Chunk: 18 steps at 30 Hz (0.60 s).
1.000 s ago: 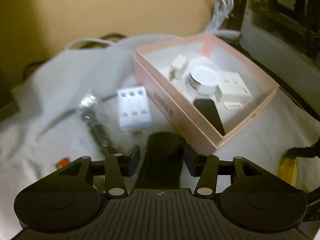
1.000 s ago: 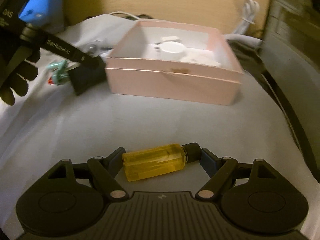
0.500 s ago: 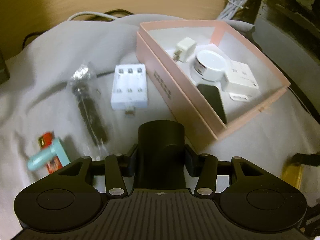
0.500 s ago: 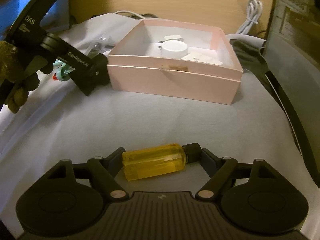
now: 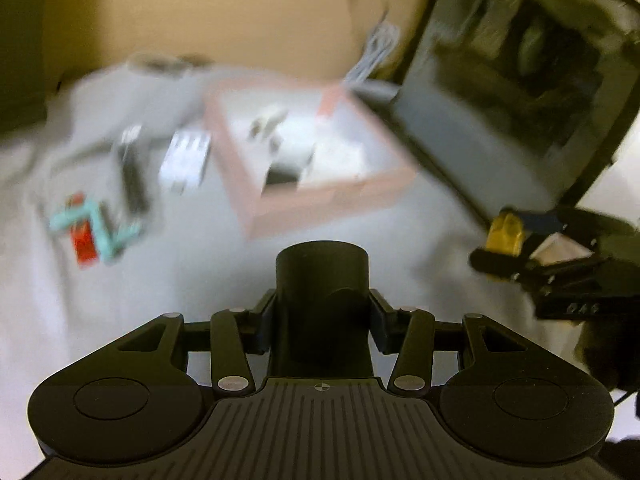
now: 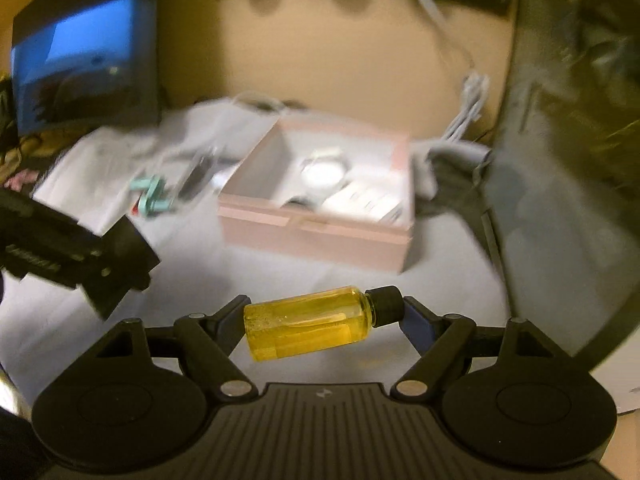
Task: Organize rigid objects
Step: 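Place the black nozzle in the pink box with the left gripper while the right places the yellow bottle there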
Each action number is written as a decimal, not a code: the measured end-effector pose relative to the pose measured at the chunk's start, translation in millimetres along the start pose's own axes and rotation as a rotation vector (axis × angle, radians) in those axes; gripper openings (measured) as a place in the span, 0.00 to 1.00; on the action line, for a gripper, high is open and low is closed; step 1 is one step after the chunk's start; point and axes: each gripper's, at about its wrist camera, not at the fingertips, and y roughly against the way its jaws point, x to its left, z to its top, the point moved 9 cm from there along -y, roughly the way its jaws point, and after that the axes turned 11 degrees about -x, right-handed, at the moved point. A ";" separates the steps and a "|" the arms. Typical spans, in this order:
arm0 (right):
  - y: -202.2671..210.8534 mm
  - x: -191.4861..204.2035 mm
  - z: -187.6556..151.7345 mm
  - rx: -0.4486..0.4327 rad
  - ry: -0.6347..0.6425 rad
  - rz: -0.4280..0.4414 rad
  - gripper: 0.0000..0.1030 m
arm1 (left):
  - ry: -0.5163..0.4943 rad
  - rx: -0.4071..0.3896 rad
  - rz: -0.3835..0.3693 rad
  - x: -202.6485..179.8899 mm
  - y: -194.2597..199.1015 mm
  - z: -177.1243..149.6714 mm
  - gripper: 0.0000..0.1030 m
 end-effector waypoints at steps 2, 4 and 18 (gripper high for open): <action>7.1 -9.4 10.8 -0.031 -0.010 -0.018 0.79 | -0.019 -0.060 0.005 -10.7 0.8 28.8 0.49; 14.7 -16.5 20.2 -0.064 -0.017 -0.033 0.78 | -0.031 -0.121 0.006 -17.9 -2.1 61.1 0.49; 39.9 -39.4 16.1 -0.100 -0.063 -0.121 0.78 | 0.128 -0.294 0.090 1.4 -66.8 164.0 0.49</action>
